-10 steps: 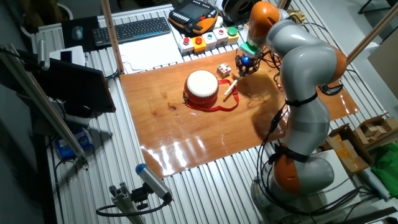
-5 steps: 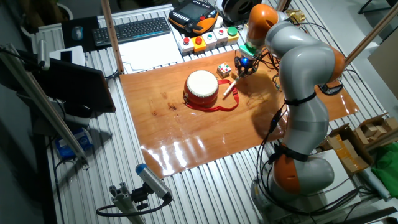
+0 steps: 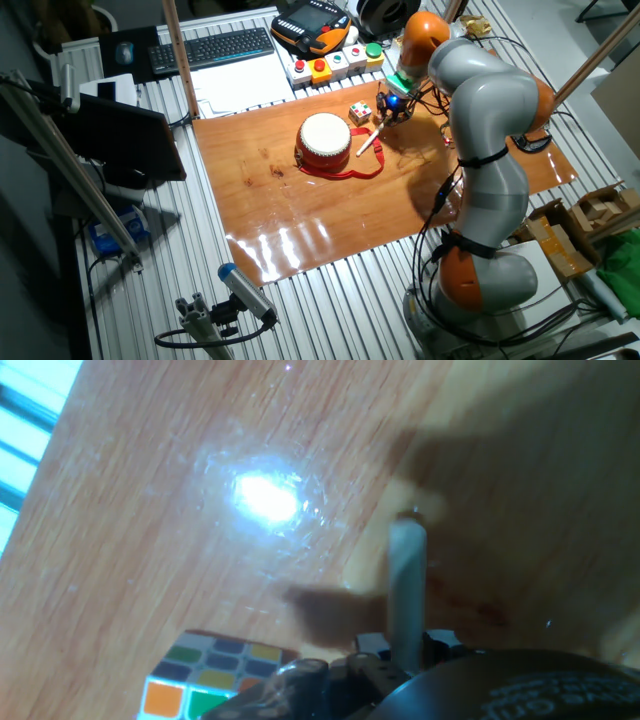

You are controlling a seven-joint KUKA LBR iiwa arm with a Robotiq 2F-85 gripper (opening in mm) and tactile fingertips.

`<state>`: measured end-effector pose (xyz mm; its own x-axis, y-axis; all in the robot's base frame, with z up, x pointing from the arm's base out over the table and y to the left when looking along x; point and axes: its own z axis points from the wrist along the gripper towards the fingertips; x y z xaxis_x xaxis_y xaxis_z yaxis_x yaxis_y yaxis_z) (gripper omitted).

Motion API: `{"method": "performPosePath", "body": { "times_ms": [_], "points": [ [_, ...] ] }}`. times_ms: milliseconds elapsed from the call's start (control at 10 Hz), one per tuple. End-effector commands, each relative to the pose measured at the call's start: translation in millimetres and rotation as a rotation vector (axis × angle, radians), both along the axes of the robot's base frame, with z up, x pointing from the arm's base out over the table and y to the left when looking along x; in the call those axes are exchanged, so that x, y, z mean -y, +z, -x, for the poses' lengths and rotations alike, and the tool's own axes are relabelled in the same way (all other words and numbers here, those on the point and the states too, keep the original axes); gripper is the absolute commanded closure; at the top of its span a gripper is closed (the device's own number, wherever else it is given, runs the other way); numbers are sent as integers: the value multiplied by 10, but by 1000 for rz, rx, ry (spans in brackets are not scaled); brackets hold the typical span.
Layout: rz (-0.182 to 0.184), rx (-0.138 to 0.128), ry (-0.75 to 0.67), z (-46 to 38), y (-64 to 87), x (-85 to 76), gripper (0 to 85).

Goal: Play the drum

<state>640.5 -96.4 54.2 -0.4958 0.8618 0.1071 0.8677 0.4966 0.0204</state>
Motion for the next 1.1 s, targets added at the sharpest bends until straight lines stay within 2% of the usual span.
{"method": "performPosePath", "body": {
  "times_ms": [0, 200, 300, 400, 500, 700, 800, 900, 1000],
  "points": [
    [-1, 5, -2, 3, -7, -10, 560],
    [5, 16, -3, 11, 18, -31, 560],
    [8, 16, -3, 20, 105, -46, 560],
    [22, 8, -1, 34, 247, -77, 560],
    [39, -2, 0, 53, 474, -136, 563],
    [31, -30, -11, 54, 861, -225, 607],
    [26, -27, -4, 97, 1022, -255, 643],
    [42, -9, 12, 165, 1138, -310, 710],
    [49, 1, 26, 223, 1203, -360, 753]
  ]
}}
